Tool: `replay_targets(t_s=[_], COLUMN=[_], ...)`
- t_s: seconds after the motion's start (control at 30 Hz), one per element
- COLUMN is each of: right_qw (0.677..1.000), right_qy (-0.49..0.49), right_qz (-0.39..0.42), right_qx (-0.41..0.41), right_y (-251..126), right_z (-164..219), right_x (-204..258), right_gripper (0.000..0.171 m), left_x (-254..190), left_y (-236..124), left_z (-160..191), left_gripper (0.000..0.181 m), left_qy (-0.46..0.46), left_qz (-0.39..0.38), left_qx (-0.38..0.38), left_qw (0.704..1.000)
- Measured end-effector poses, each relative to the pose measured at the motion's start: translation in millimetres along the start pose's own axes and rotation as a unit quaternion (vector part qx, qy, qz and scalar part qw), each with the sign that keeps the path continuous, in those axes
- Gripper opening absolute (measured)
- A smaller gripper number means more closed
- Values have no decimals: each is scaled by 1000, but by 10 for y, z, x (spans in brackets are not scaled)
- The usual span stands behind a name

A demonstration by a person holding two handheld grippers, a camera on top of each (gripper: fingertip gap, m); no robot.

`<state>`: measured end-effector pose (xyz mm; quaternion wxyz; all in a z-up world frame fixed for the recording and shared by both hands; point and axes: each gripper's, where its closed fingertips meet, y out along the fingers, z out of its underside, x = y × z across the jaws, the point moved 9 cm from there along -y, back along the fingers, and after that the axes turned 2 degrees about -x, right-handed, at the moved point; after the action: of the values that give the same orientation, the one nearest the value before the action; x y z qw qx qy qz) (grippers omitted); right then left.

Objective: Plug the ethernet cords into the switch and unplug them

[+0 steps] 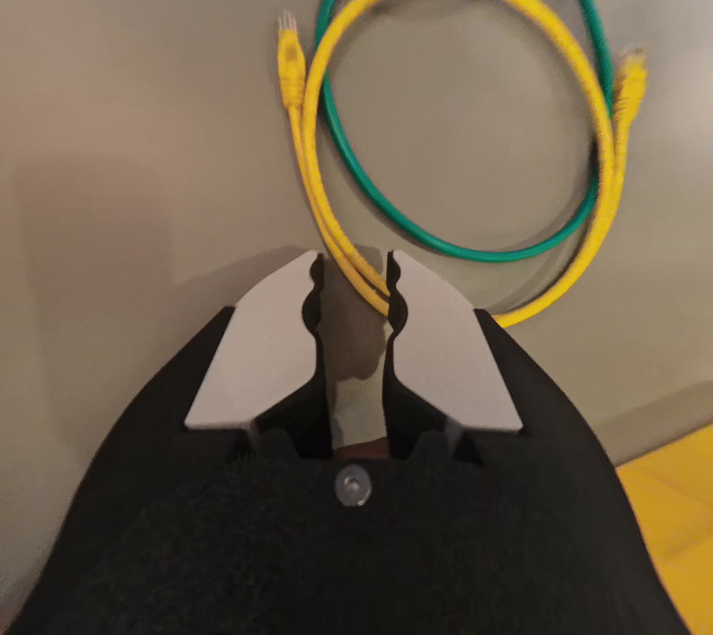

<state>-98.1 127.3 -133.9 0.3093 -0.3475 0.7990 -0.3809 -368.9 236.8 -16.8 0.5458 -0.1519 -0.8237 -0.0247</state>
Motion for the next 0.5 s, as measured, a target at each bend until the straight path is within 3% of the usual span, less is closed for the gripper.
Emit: replay_targets(t_s=[0.13, 0.27, 0.5], right_qw=[999, 998, 994], right_qy=[7, -60, -90], right_qz=[-46, 0, 40], right_qx=[-12, 24, -48], right_y=[63, 7, -880], right_z=[-48, -70, -246], right_x=[-24, 32, 134], right_gripper=[11, 6, 5], left_x=[-90, -128, -209], left_y=[27, 66, 213], left_z=[10, 52, 215], left_gripper=[29, 29, 29], left_qy=[10, 28, 73], left_qz=[15, 12, 11], left_qx=[3, 18, 77], left_qw=[1000, 999, 994])
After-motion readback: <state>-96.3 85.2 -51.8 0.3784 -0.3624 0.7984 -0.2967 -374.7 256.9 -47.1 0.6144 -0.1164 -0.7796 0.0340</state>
